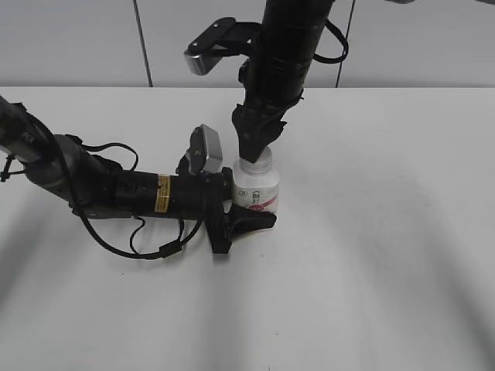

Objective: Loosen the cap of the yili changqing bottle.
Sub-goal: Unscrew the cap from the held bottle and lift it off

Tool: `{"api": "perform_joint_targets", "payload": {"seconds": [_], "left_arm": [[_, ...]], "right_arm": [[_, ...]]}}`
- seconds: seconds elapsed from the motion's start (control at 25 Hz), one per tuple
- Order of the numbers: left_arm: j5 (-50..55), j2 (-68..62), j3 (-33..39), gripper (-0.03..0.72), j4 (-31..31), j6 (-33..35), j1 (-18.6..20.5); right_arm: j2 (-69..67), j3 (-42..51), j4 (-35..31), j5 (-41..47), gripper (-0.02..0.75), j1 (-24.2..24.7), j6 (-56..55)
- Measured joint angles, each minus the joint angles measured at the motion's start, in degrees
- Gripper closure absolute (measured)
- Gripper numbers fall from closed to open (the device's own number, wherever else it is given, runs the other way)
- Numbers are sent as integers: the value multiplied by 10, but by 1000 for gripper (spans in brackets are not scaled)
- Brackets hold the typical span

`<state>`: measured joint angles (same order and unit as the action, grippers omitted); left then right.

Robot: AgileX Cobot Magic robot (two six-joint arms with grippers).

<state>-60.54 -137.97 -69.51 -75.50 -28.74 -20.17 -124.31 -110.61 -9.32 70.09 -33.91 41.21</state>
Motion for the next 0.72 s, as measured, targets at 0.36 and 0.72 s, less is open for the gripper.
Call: {"api": "perform_joint_targets", "payload": {"seconds": [0.36,0.72], "left_arm": [[0,0,0,291,-1,0,0],[2,0,0,291,-1,0,0]], "right_arm": [[31,0,-14,0,216,0,-101],[36,0,-15,0,216,0,-317]]}}
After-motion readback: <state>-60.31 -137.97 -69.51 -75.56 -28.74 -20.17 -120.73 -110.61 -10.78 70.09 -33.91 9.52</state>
